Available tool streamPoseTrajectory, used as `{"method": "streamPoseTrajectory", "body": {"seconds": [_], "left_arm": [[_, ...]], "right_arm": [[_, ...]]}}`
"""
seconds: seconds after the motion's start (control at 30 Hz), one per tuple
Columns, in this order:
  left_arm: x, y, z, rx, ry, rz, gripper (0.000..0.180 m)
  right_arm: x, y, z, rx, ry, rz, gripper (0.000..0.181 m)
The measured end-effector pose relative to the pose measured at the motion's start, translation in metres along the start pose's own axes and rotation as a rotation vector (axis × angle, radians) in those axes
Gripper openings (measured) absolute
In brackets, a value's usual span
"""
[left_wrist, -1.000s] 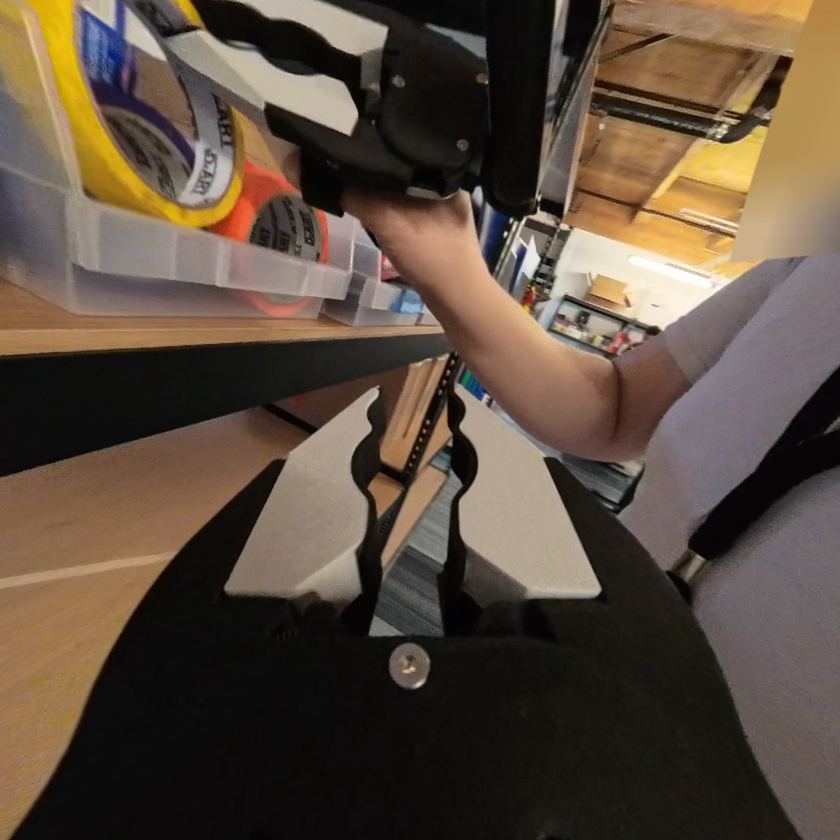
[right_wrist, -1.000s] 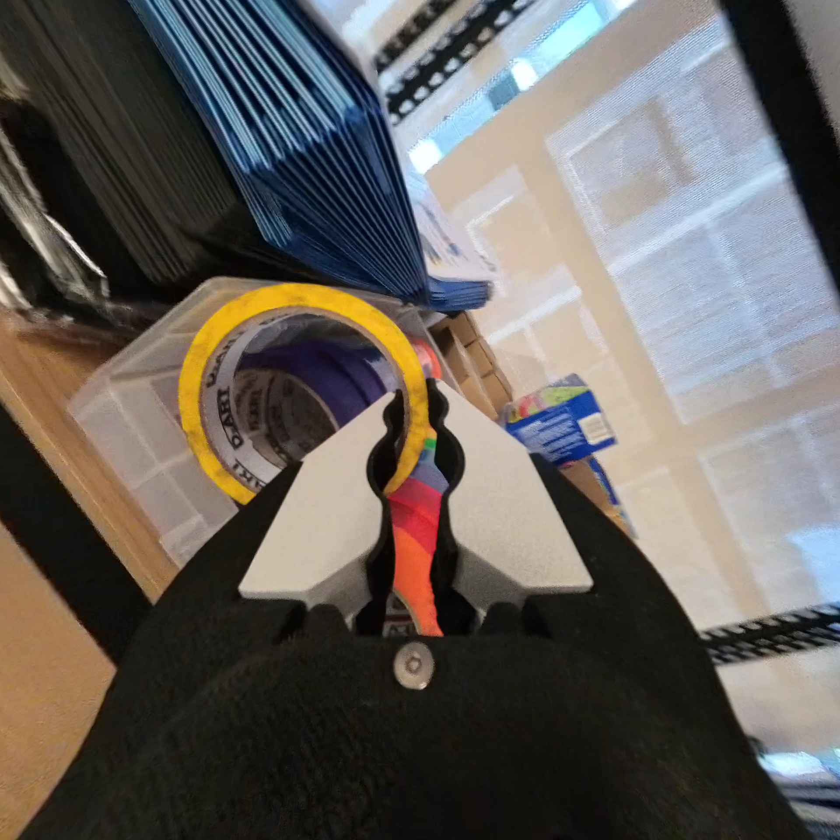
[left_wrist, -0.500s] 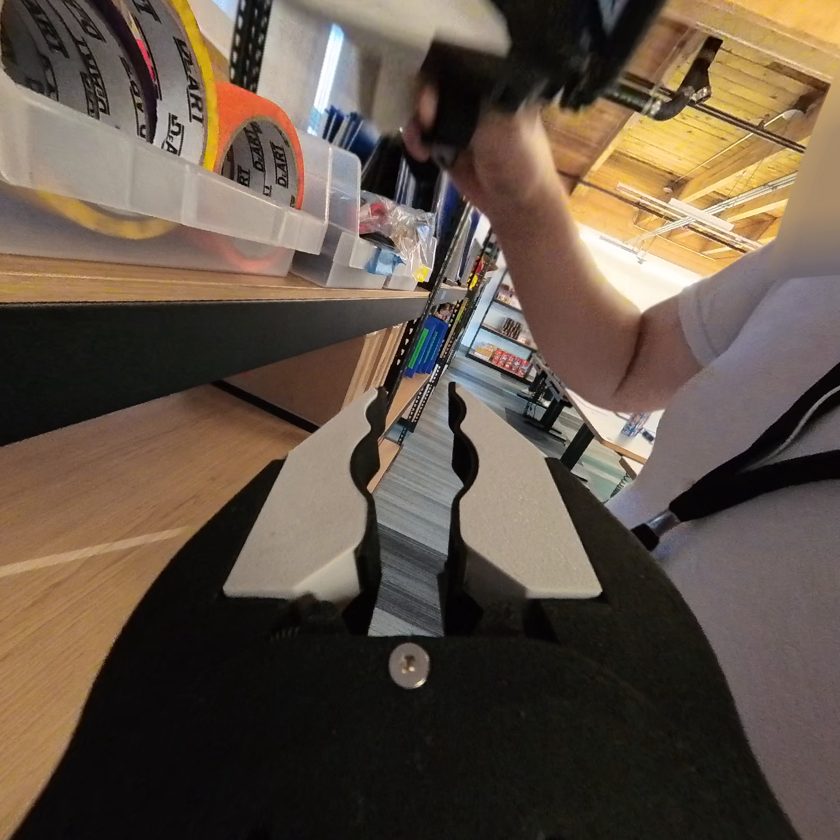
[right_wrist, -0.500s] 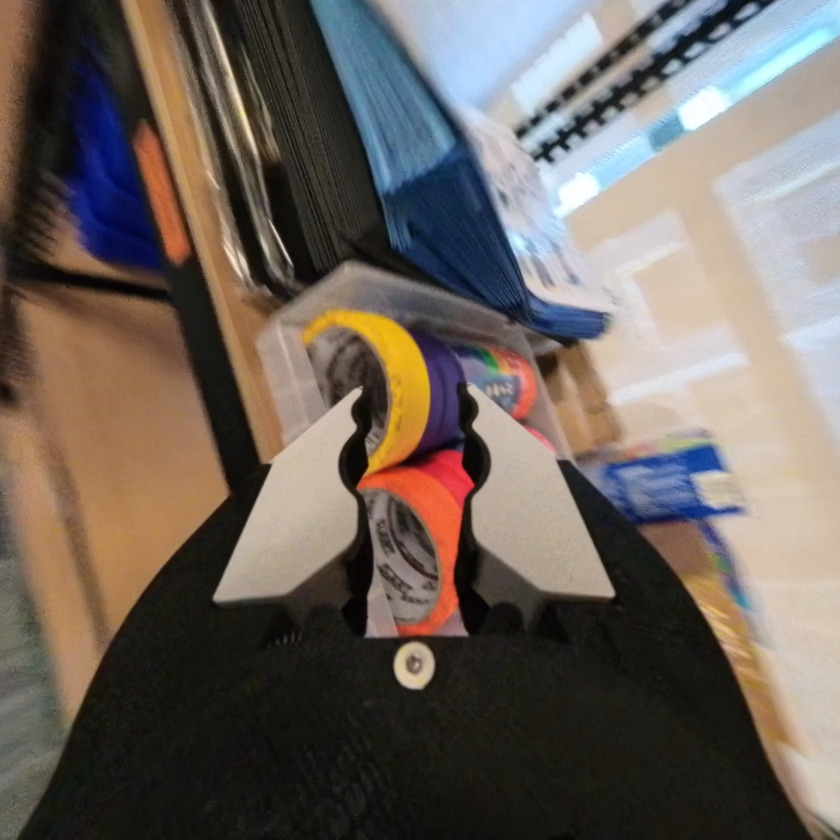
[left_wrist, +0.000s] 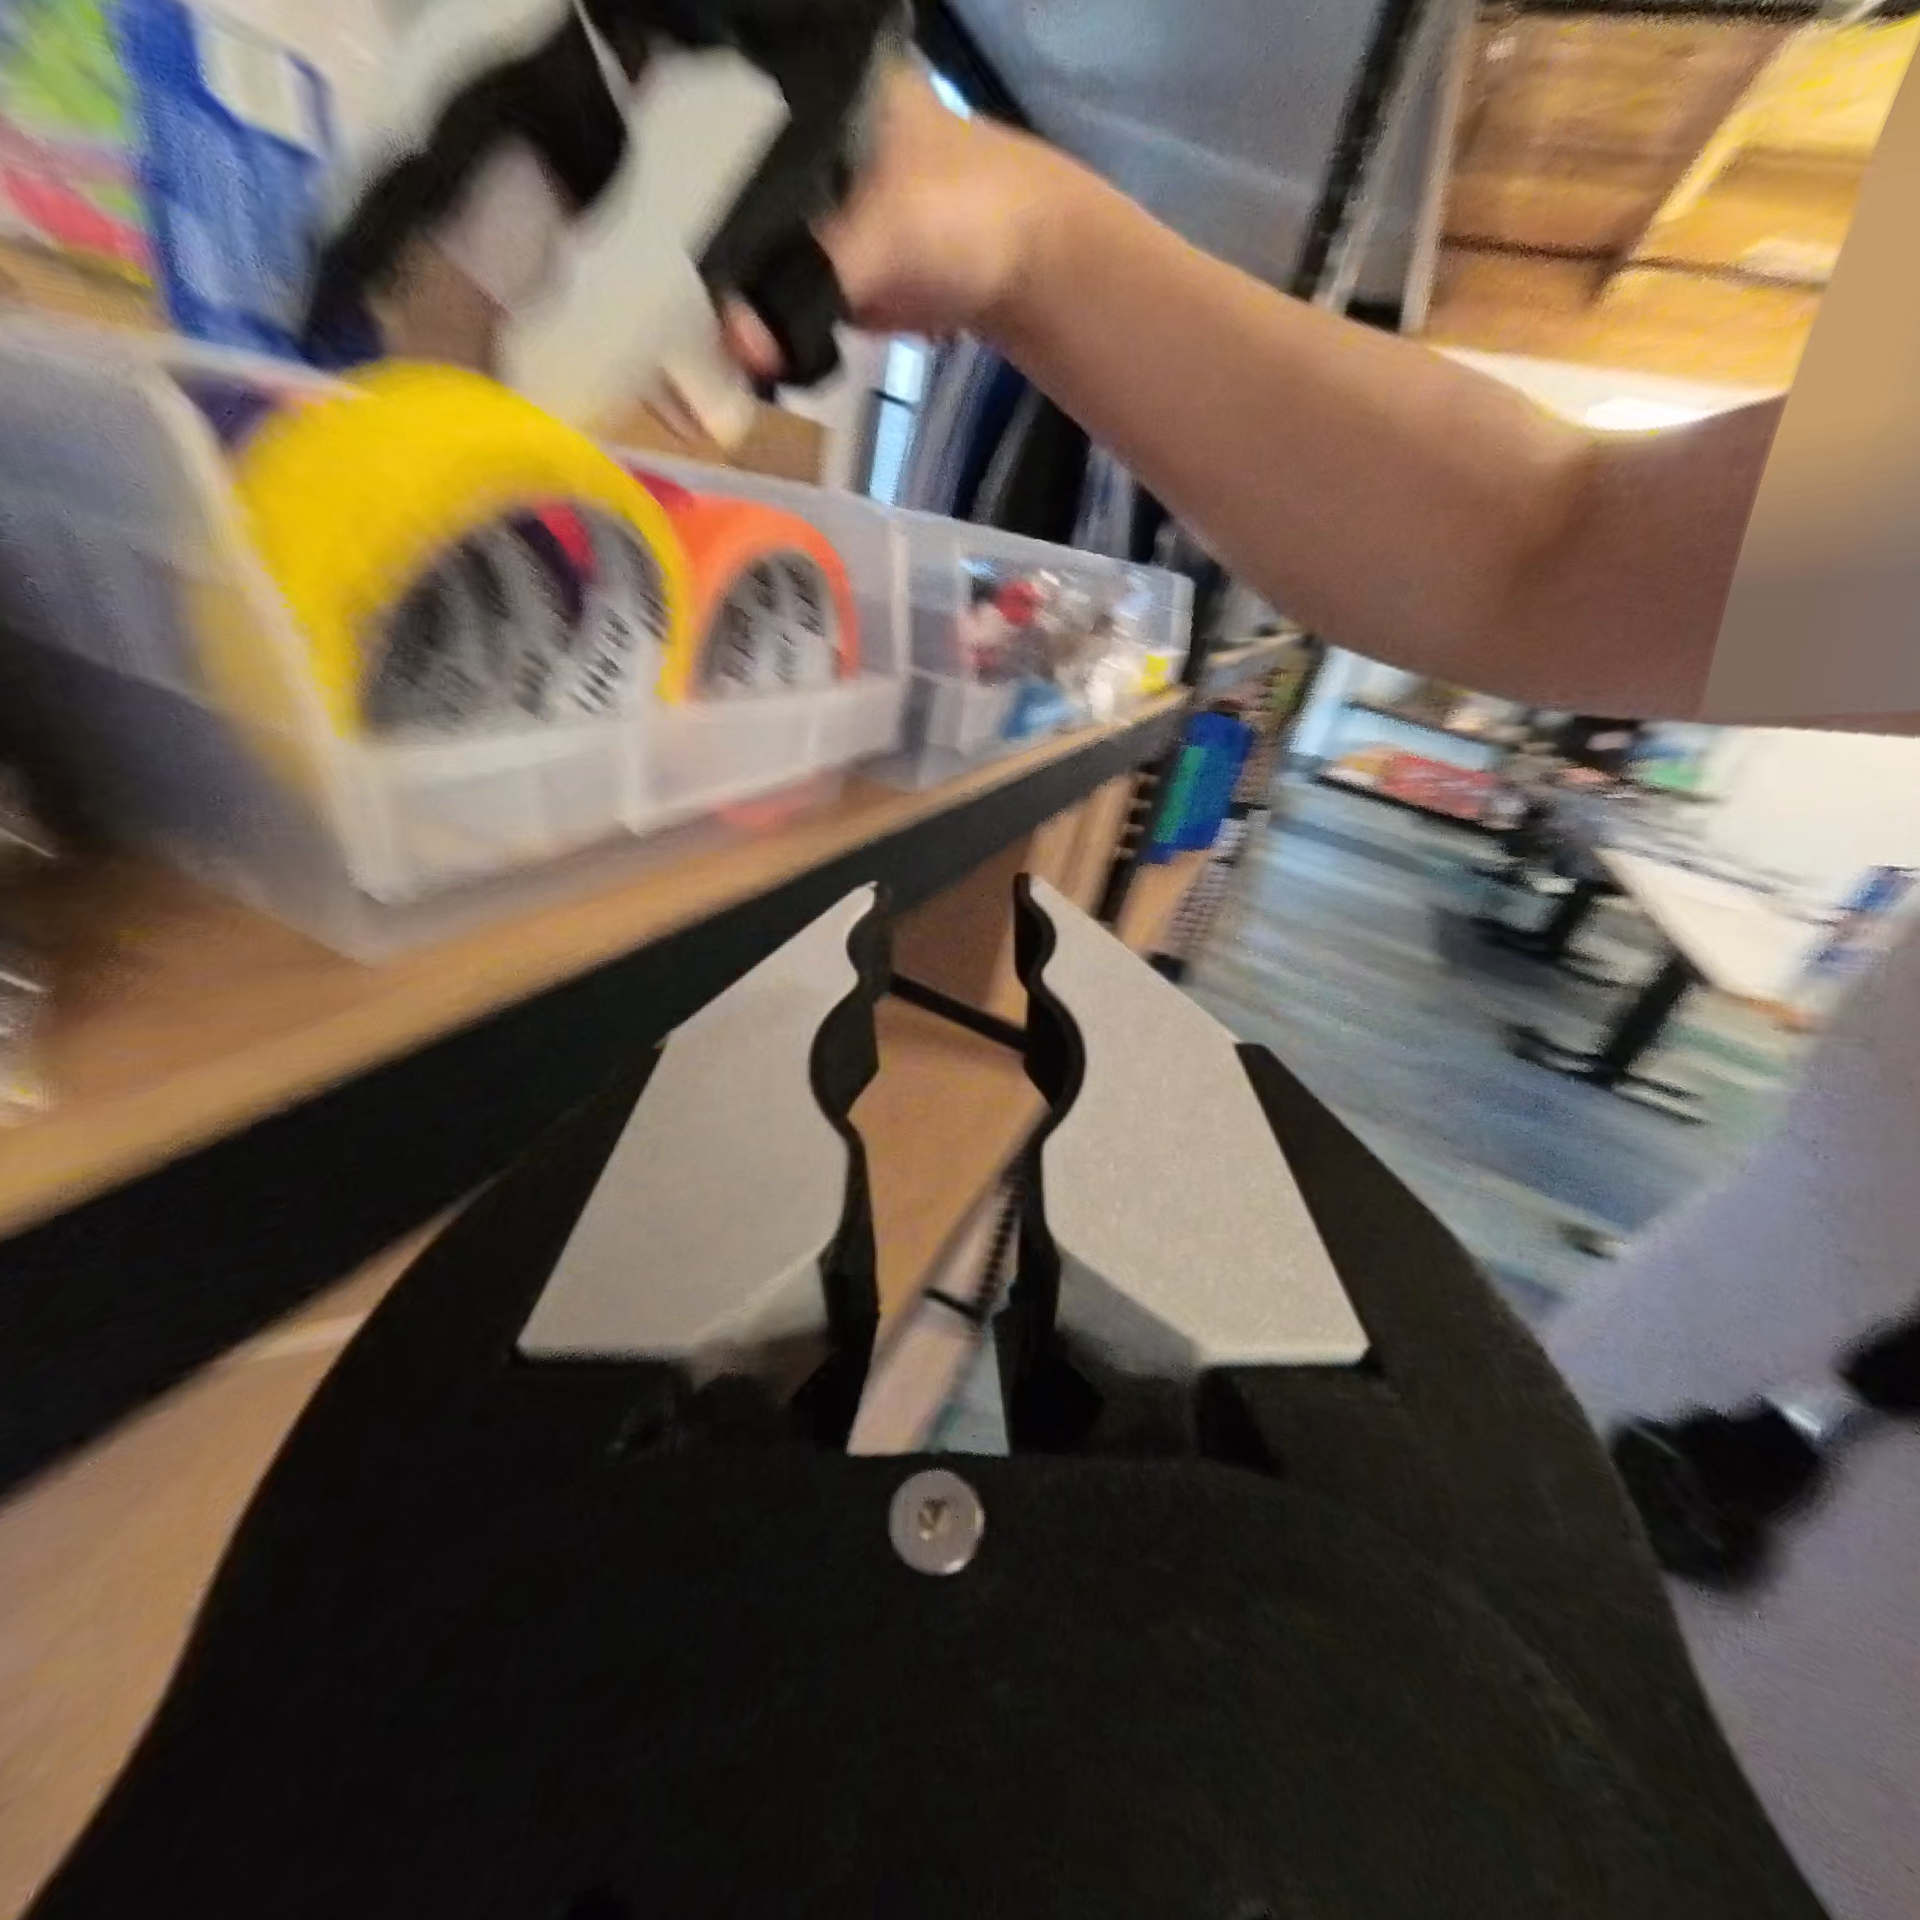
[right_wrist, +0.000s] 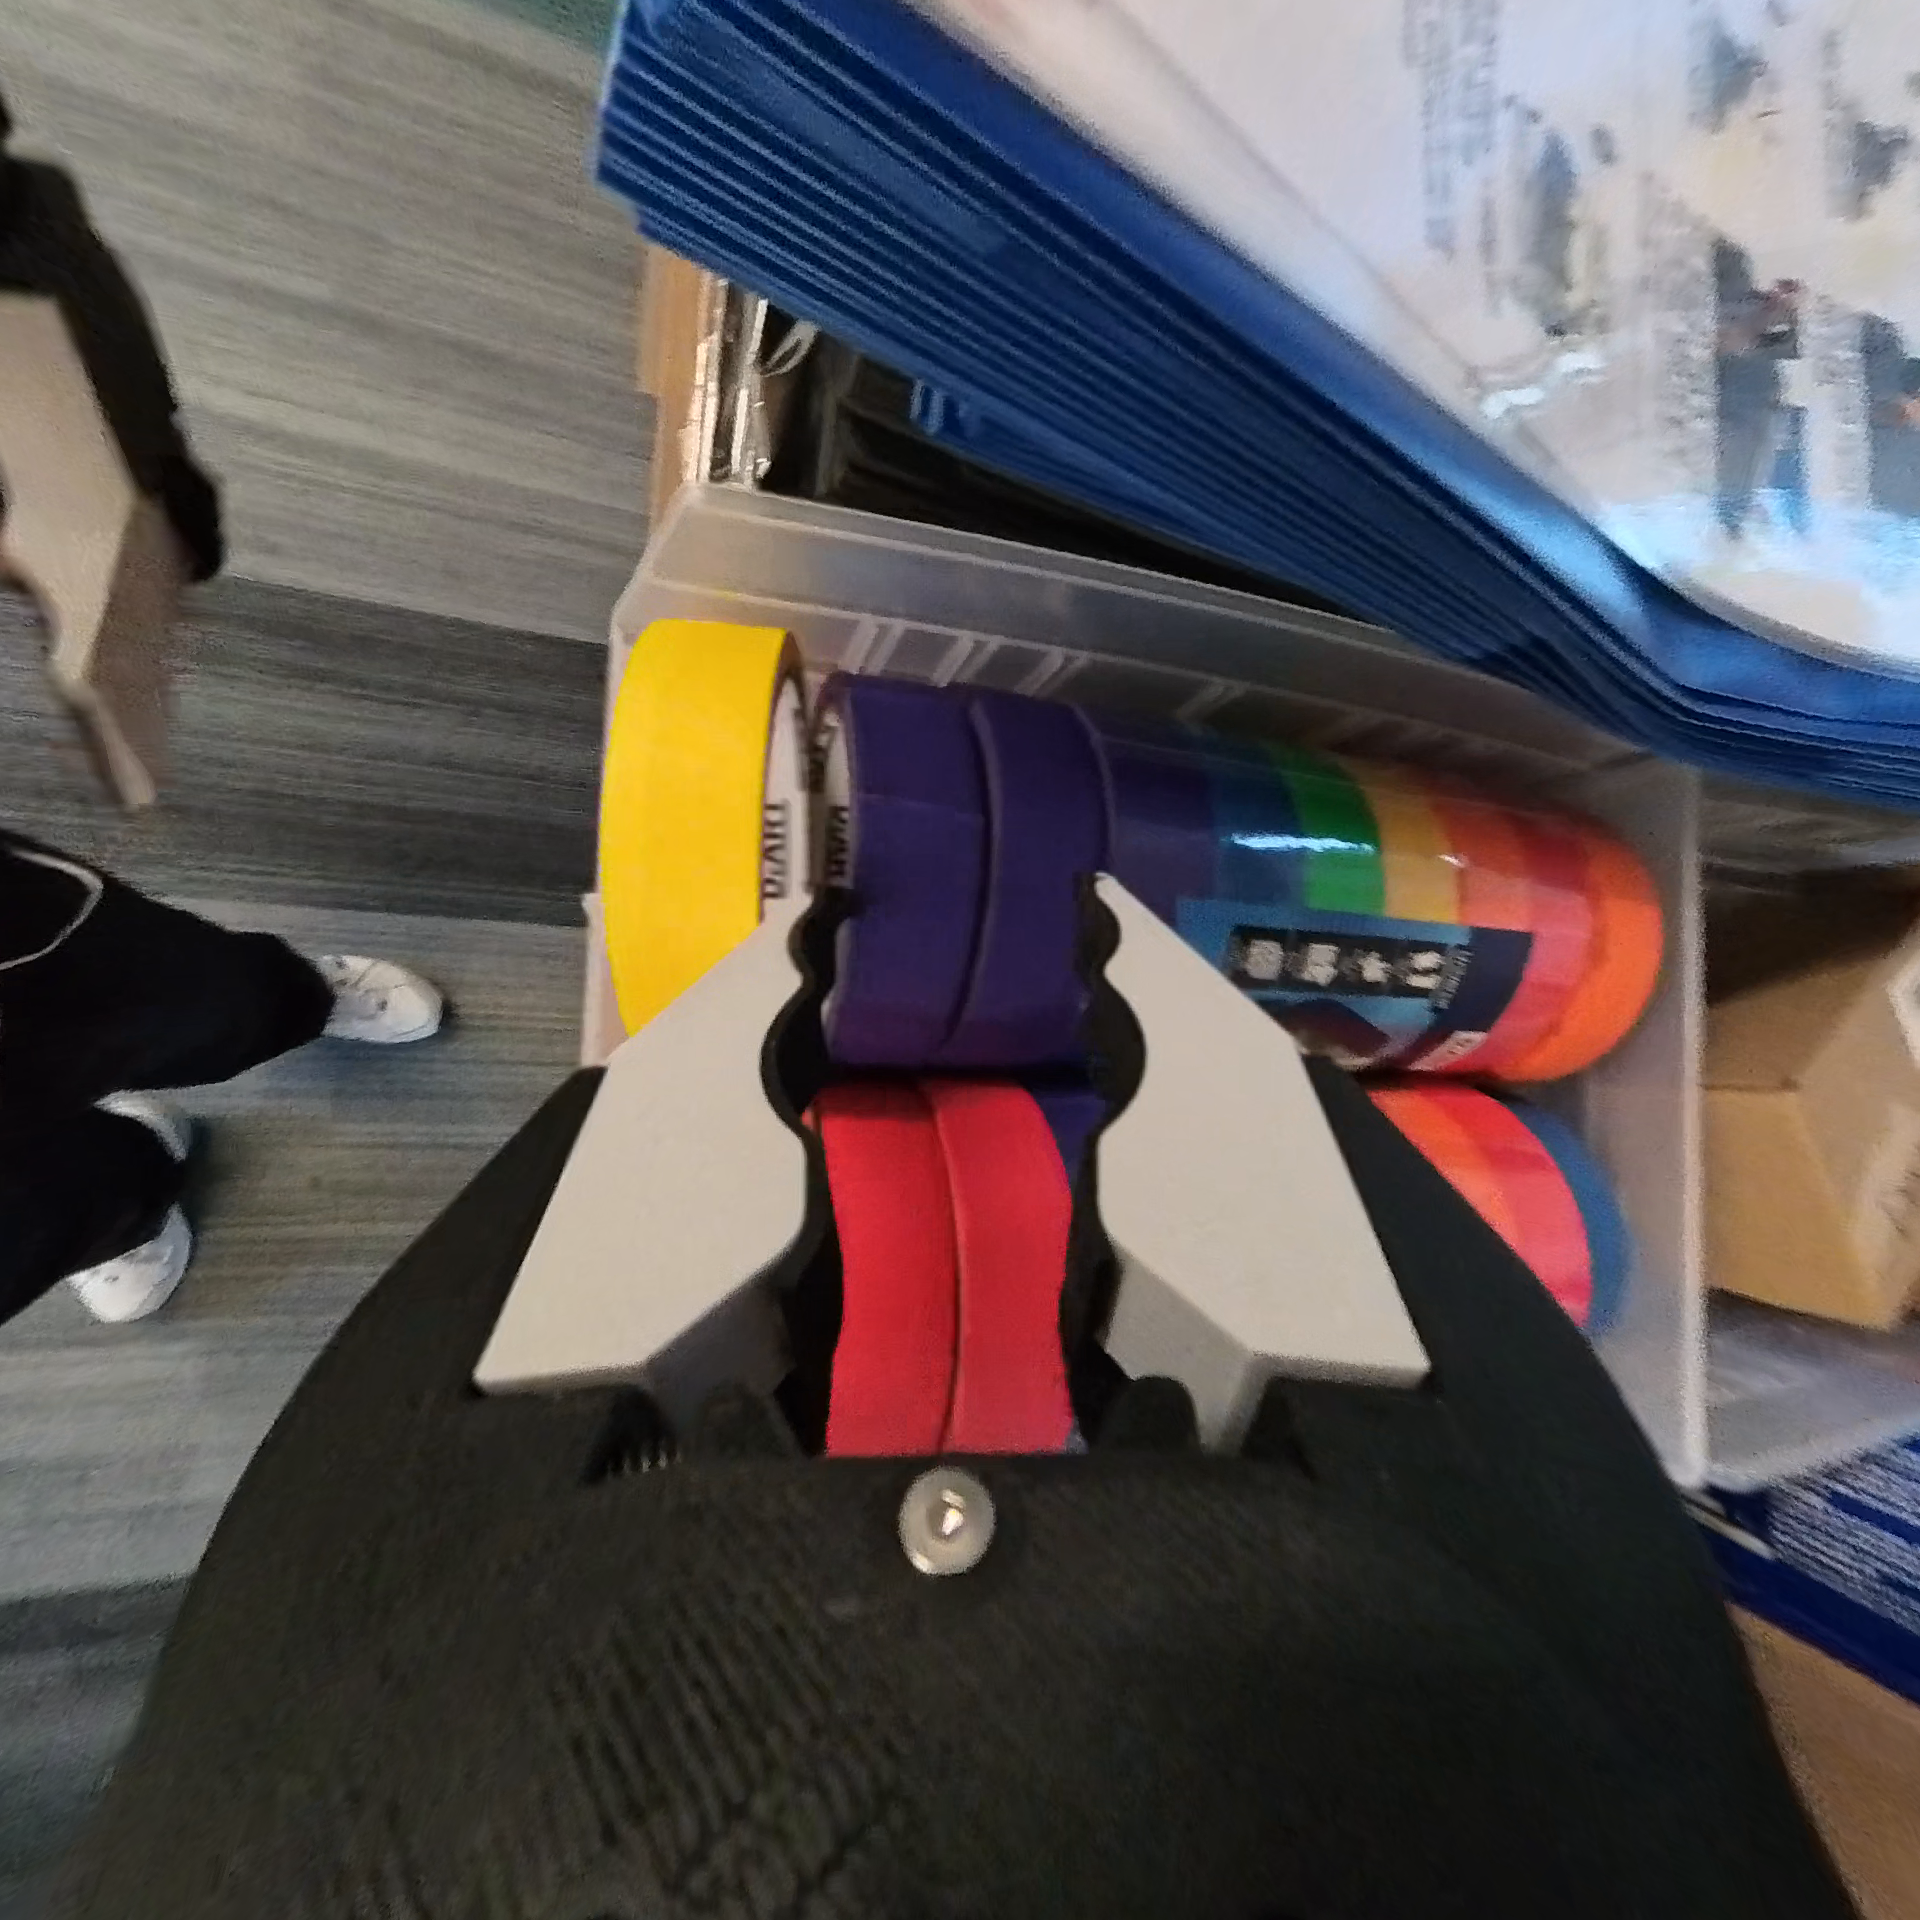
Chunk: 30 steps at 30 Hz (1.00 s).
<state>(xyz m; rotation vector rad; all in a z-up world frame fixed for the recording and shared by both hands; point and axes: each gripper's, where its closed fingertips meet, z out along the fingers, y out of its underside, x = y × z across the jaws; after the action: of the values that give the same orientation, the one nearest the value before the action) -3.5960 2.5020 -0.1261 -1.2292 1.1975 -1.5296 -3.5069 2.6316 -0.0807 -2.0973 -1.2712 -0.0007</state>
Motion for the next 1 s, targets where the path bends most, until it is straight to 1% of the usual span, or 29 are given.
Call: {"method": "streamPoseTrajectory", "body": {"seconds": [0.07, 0.1, 0.13, 0.17, 0.2, 0.23, 0.27, 0.4, 0.47, 0.53, 0.6, 0.67, 0.73, 0.77, 0.8, 0.83, 0.9, 0.97, 1.0], "left_arm": [[-0.026, -0.029, -0.001, 0.001, -0.178, 0.144, 0.022], [-0.039, -0.043, -0.002, -0.017, -0.263, 0.231, 0.023], [-0.048, -0.055, -0.001, -0.044, -0.33, 0.319, 0.024], [-0.056, -0.066, 0.0, -0.068, -0.386, 0.401, 0.027], [-0.061, -0.075, 0.002, -0.083, -0.422, 0.469, 0.03], [-0.063, -0.081, 0.005, -0.09, -0.435, 0.516, 0.031], [-0.063, -0.085, 0.008, -0.09, -0.435, 0.539, 0.031], [-0.068, -0.081, 0.017, -0.098, -0.443, 0.547, 0.031], [-0.071, -0.074, 0.025, -0.126, -0.451, 0.564, 0.032], [-0.069, -0.068, 0.034, -0.153, -0.427, 0.598, 0.031], [-0.065, -0.065, 0.039, -0.176, -0.391, 0.635, 0.03], [-0.056, -0.063, 0.042, -0.196, -0.318, 0.64, 0.037], [-0.048, -0.059, 0.045, -0.226, -0.252, 0.631, 0.053], [-0.048, -0.055, 0.048, -0.254, -0.243, 0.651, 0.056], [-0.047, -0.052, 0.052, -0.27, -0.226, 0.682, 0.055], [-0.045, -0.051, 0.058, -0.263, -0.207, 0.696, 0.049], [-0.043, -0.063, 0.065, -0.222, -0.219, 0.735, 0.044], [-0.043, -0.077, 0.067, -0.195, -0.224, 0.759, 0.025], [-0.044, -0.085, 0.068, -0.172, -0.225, 0.762, 0.02]], "right_arm": [[-0.006, -0.001, 0.006, 0.0, -0.044, 0.008, 0.05], [-0.01, 0.0, 0.009, -0.011, -0.066, 0.002, 0.058], [-0.011, 0.002, 0.012, -0.029, -0.062, -0.006, 0.065], [-0.008, 0.002, 0.014, -0.035, -0.03, -0.028, 0.067], [-0.005, 0.002, 0.015, -0.047, 0.021, -0.06, 0.063], [0.0, 0.003, 0.015, -0.06, 0.089, -0.094, 0.053], [0.004, 0.004, 0.014, -0.075, 0.159, -0.128, 0.045], [0.004, 0.004, 0.007, -0.062, 0.388, -0.161, 0.038], [-0.001, 0.002, 0.006, -0.065, 0.469, -0.186, 0.019], [0.001, -0.002, 0.002, -0.055, 0.585, -0.222, 0.015], [0.002, -0.003, -0.001, -0.021, 0.619, -0.198, 0.015], [0.005, -0.006, -0.007, 0.045, 0.631, -0.144, 0.015], [0.014, -0.008, -0.021, 0.098, 0.683, -0.116, 0.013], [0.016, -0.01, -0.028, 0.132, 0.7, -0.107, 0.013], [0.018, -0.012, -0.032, 0.153, 0.703, -0.087, 0.013], [0.02, -0.01, -0.033, 0.152, 0.7, -0.07, 0.013], [0.022, -0.01, -0.033, 0.163, 0.717, -0.094, 0.013], [0.02, -0.013, -0.033, 0.173, 0.728, -0.139, 0.013], [0.019, -0.017, -0.034, 0.185, 0.745, -0.158, 0.012]]}}
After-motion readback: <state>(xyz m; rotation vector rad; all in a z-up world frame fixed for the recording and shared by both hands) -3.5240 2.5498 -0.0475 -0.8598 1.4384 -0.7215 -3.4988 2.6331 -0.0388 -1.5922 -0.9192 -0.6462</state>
